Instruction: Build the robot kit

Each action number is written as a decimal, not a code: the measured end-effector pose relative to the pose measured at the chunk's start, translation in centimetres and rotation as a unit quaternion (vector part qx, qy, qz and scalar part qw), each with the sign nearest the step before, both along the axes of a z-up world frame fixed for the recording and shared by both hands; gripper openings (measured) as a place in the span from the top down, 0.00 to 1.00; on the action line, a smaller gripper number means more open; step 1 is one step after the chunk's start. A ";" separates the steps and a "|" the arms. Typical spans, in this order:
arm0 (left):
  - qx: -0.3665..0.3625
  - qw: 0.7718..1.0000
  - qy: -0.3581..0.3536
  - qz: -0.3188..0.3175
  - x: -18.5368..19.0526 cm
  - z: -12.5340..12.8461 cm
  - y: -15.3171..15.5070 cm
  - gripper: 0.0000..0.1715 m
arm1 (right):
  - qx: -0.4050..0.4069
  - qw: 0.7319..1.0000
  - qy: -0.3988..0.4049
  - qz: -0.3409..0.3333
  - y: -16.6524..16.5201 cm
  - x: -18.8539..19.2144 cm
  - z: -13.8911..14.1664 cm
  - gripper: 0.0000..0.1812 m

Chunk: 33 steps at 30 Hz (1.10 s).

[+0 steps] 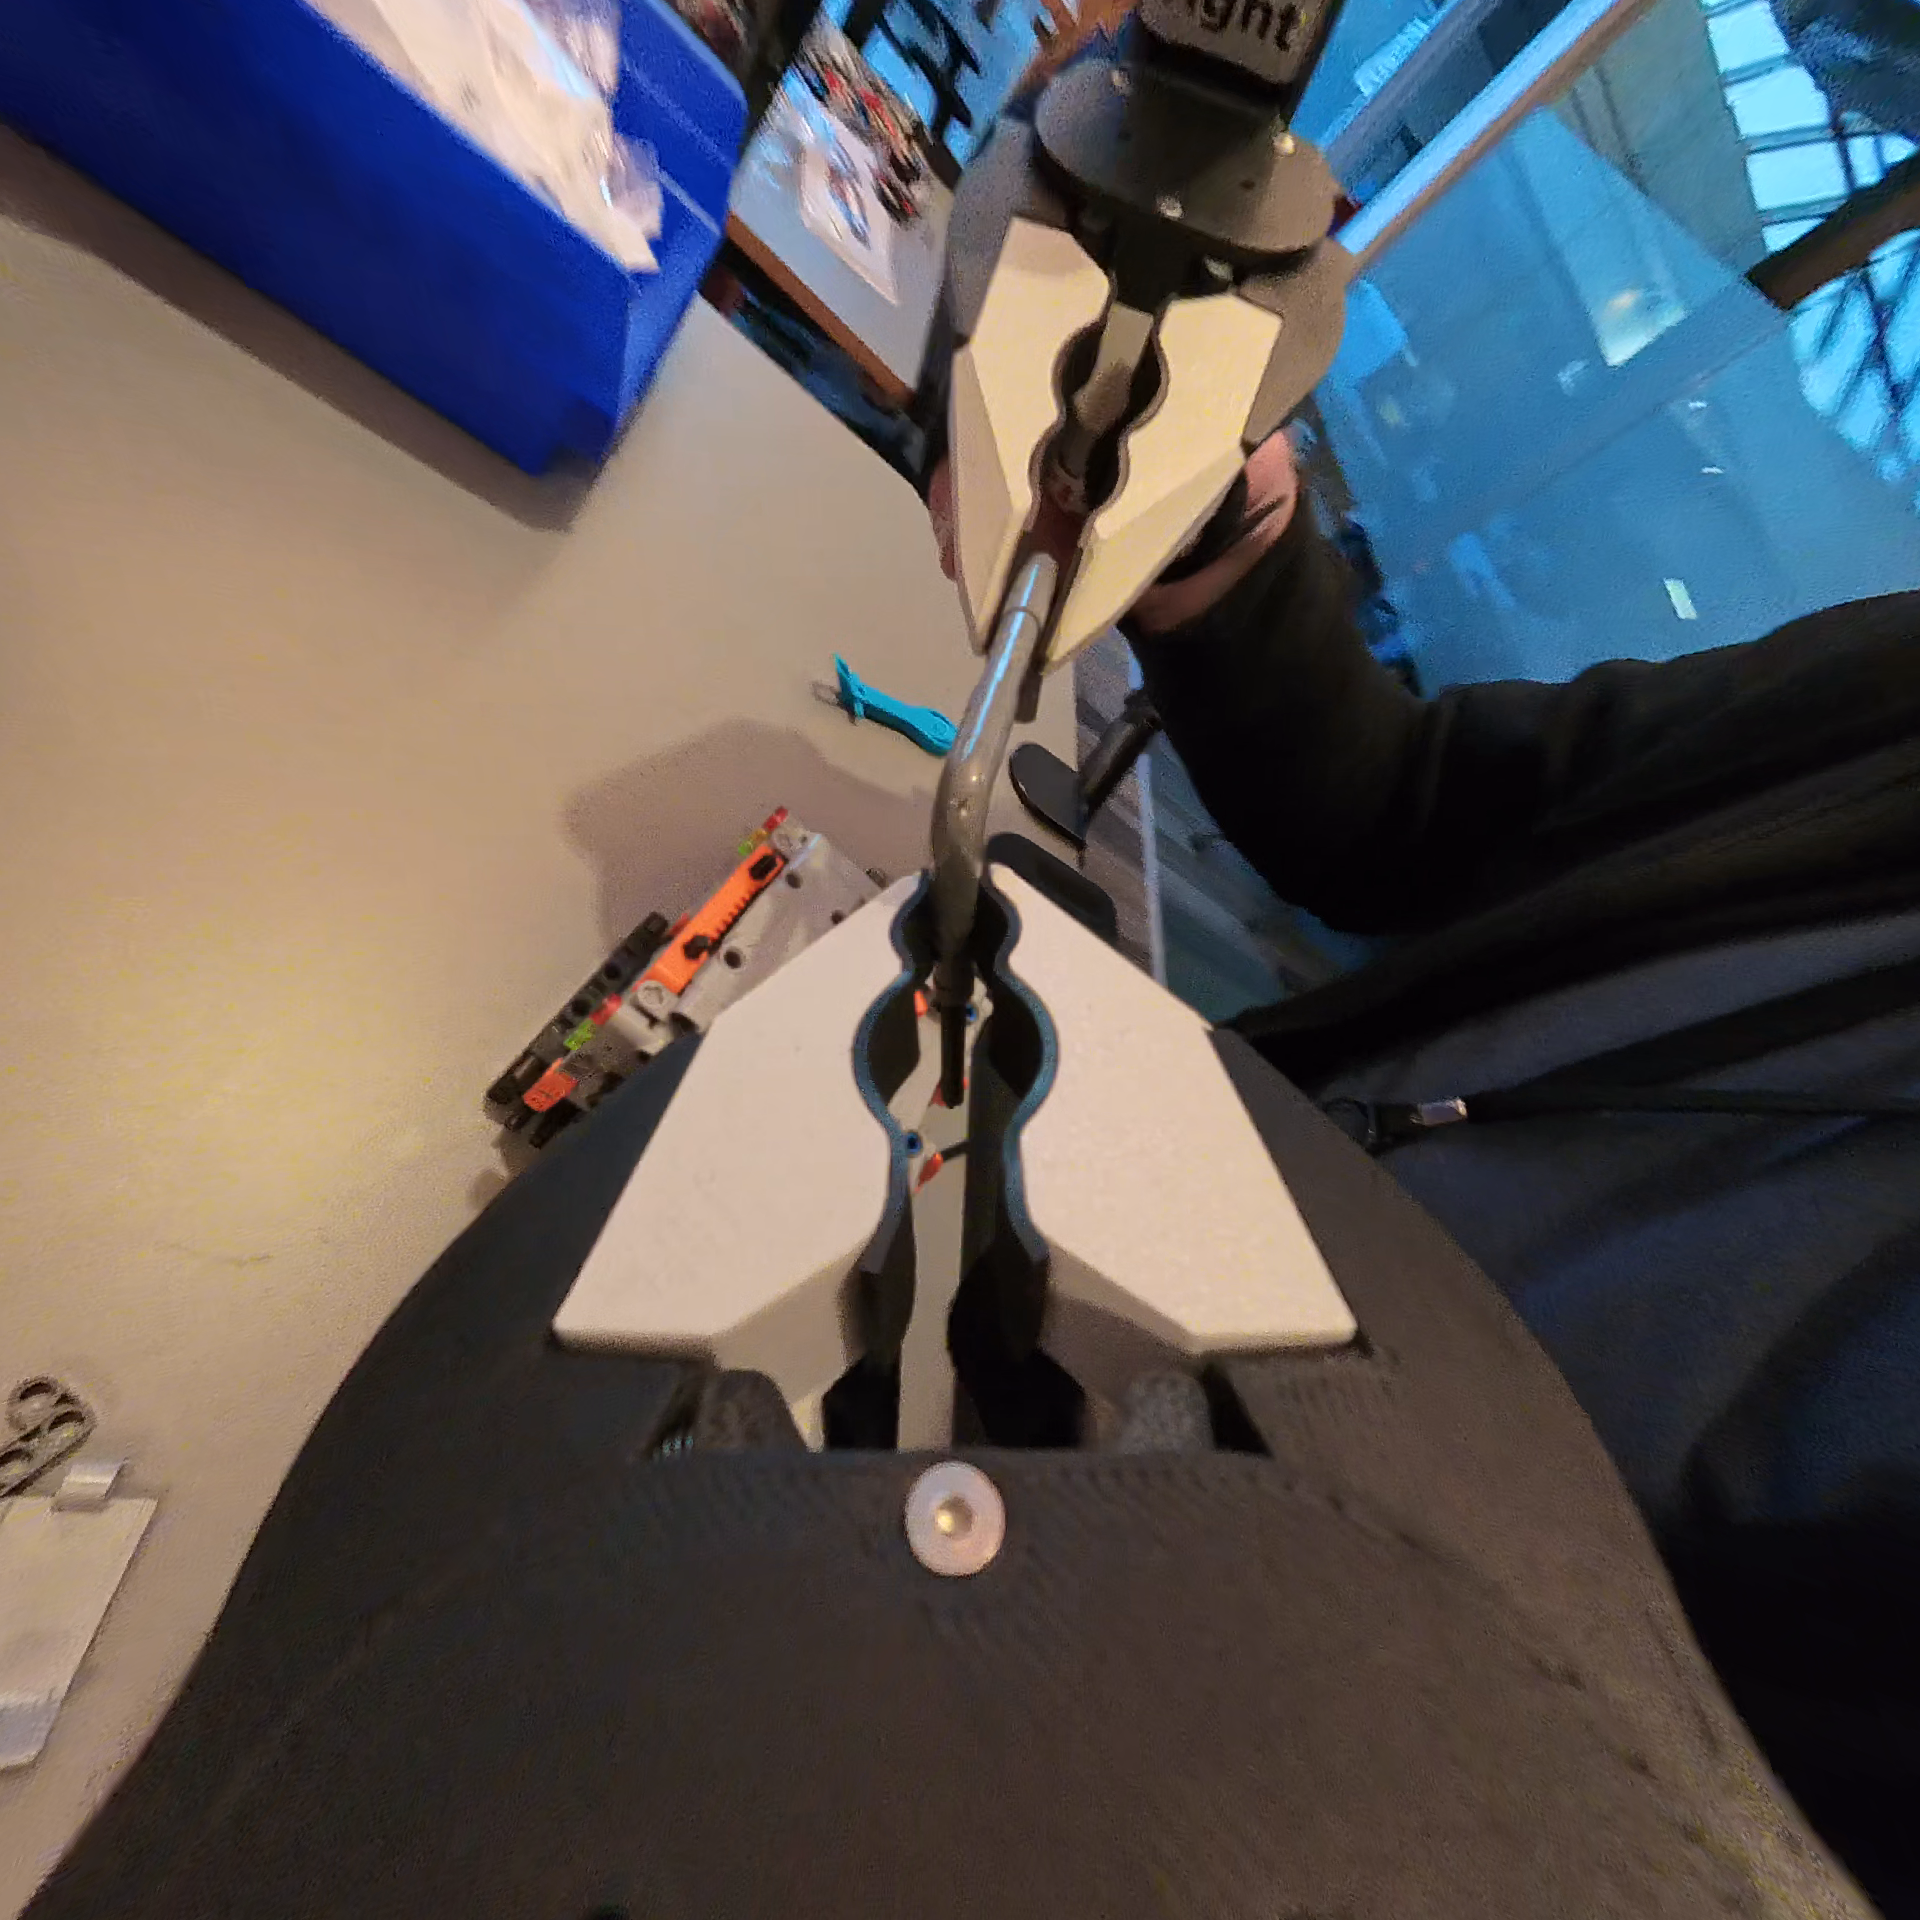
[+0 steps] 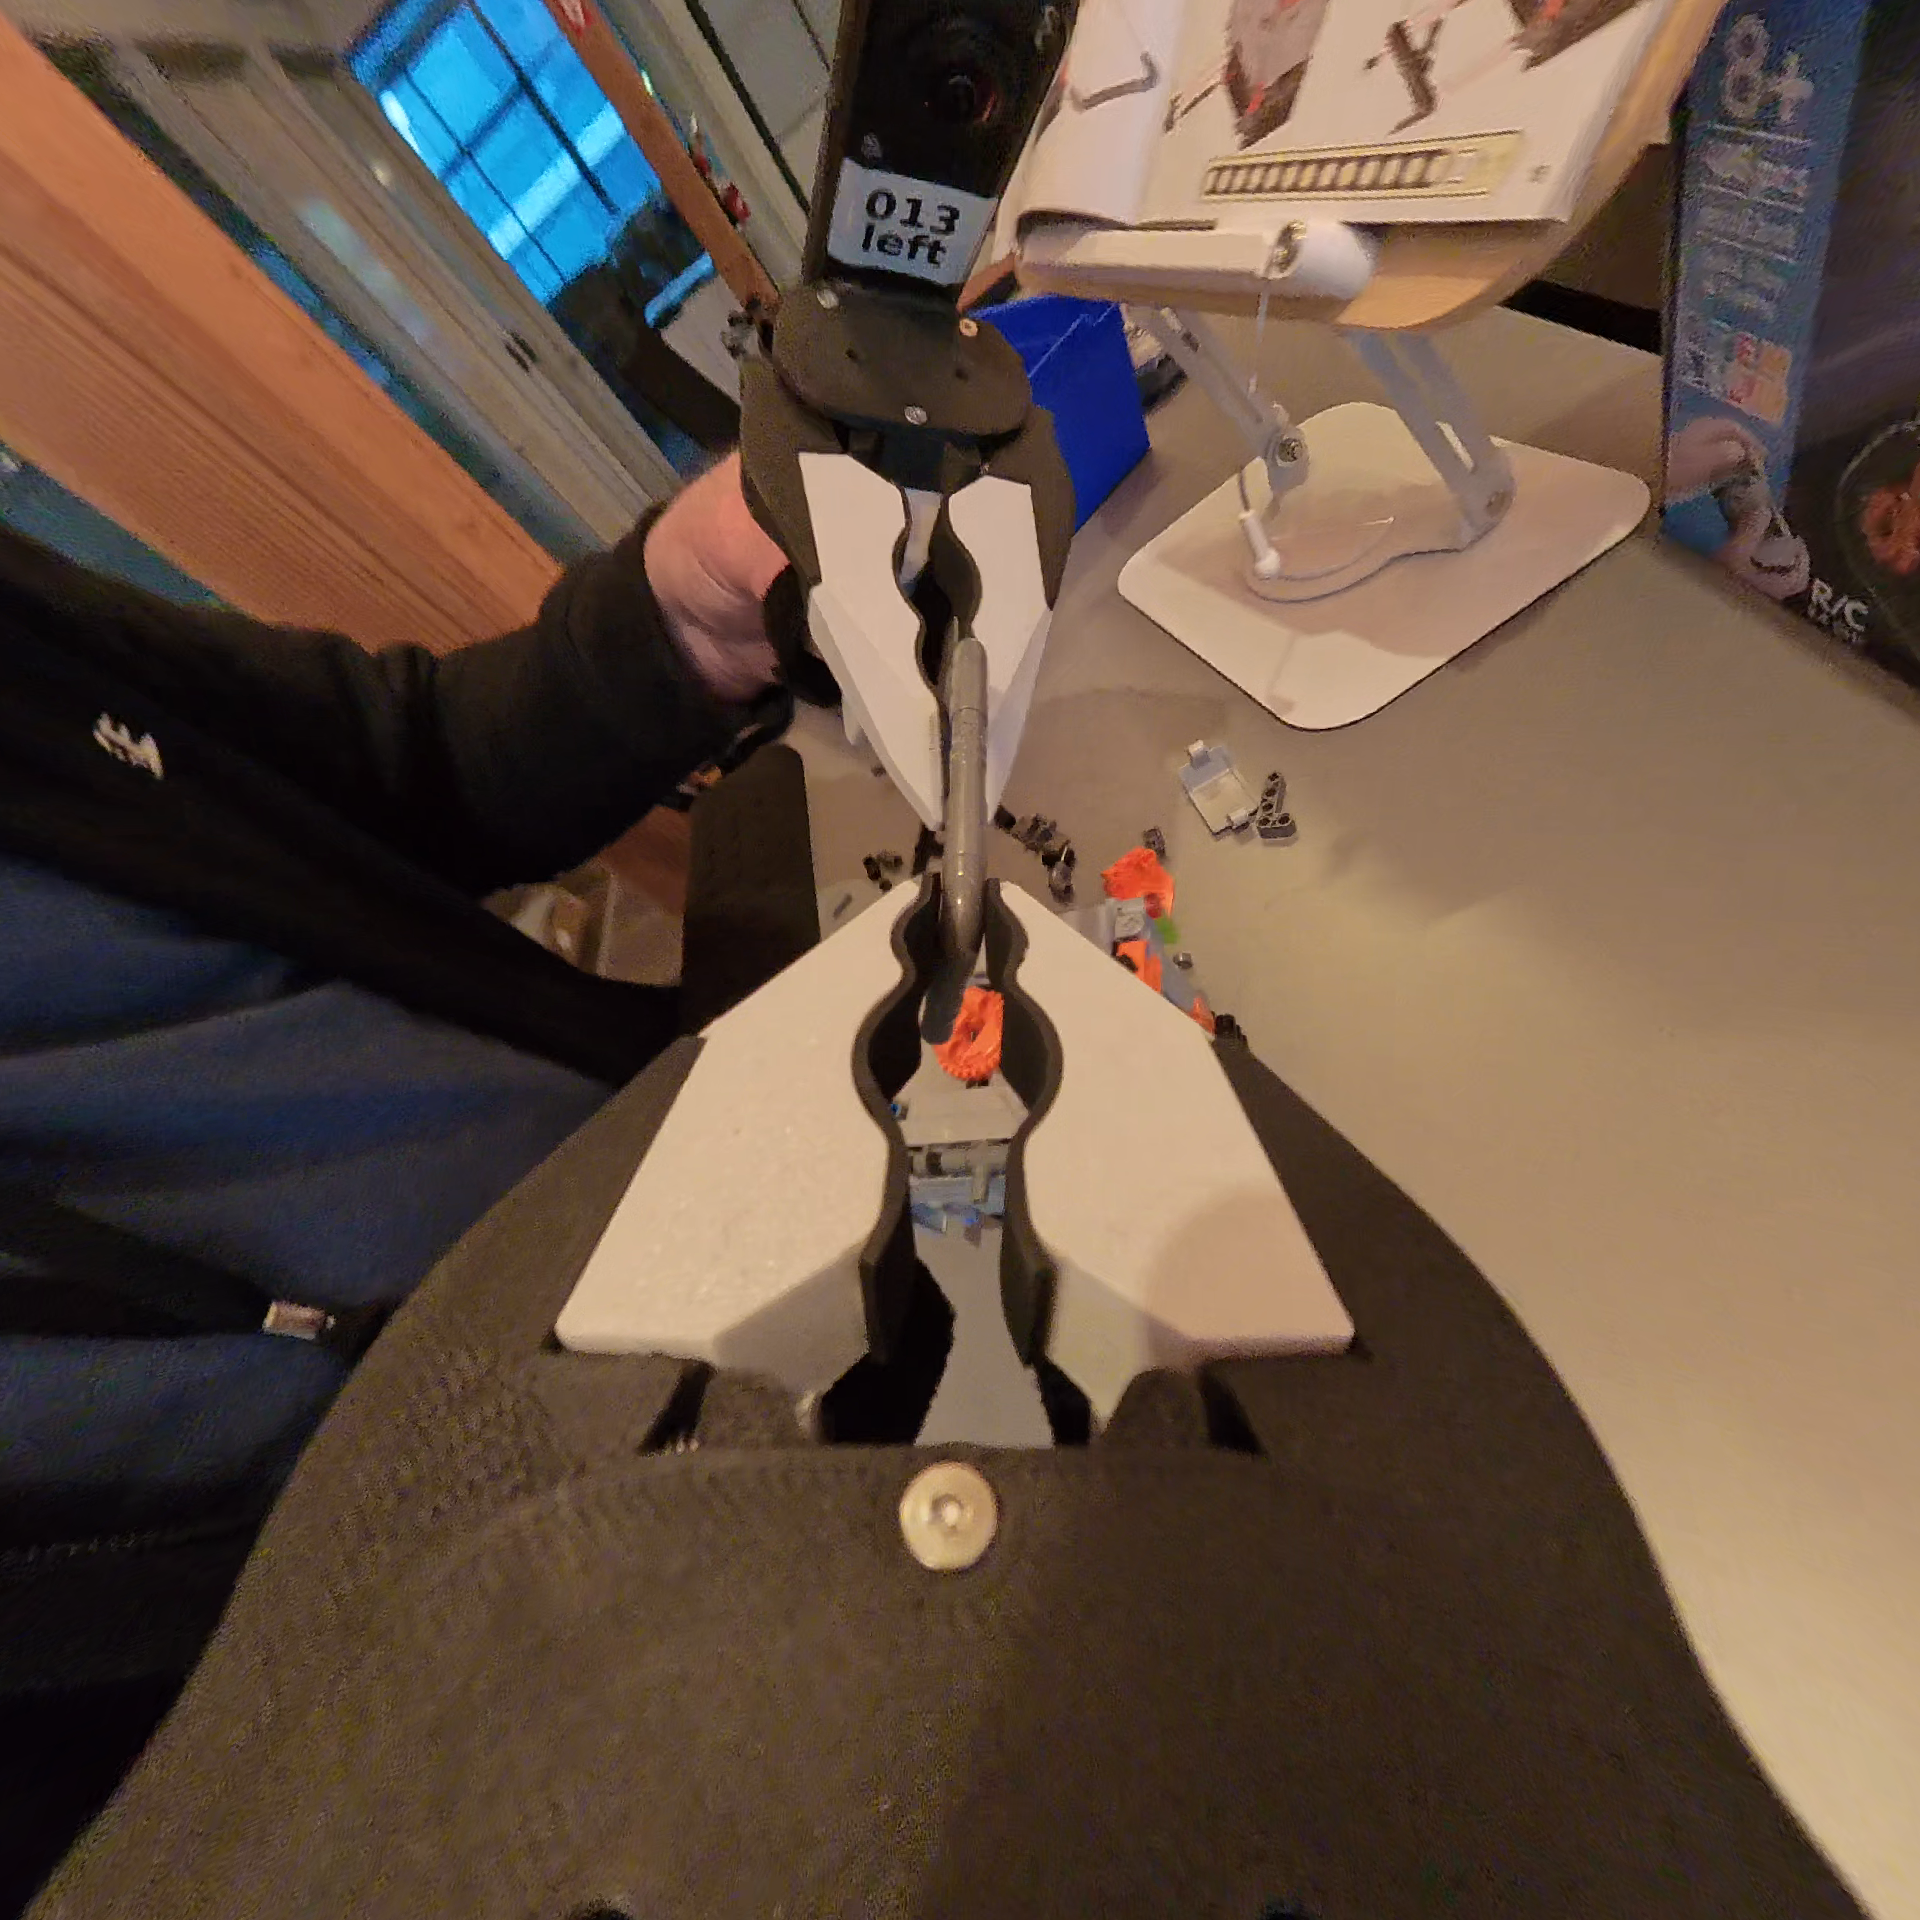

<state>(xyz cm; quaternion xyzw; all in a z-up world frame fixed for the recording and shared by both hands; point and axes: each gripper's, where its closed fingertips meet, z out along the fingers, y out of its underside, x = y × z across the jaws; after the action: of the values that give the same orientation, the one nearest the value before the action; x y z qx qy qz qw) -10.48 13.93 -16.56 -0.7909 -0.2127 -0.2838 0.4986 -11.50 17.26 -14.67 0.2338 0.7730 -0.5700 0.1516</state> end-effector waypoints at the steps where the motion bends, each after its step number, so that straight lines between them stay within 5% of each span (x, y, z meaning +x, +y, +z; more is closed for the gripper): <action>1: -0.002 1.000 -0.011 0.000 -0.8 -0.3 0.1 0.97 | -0.011 1.000 -0.019 -0.004 0.1 -0.6 -0.2 0.98; 10: -0.014 0.995 -0.098 -0.033 -2.4 -3.8 0.8 0.97 | -0.064 0.990 -0.126 -0.024 0.7 -2.4 -3.7 0.98; 21: -0.034 0.992 -0.121 -0.023 -2.4 -5.7 0.3 0.89 | -0.099 0.972 -0.212 -0.024 0.7 -2.5 -6.2 0.98; 33: -0.013 0.998 -0.002 0.053 -5.0 -4.2 -0.7 0.83 | -0.072 0.965 -0.253 -0.011 0.5 -1.9 -7.7 0.98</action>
<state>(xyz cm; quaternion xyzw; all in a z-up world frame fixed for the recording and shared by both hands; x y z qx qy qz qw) -15.50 13.18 -20.74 -0.7845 -0.2592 -0.2553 0.5022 -13.40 17.78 -22.33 0.3670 0.6642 -0.5478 0.3523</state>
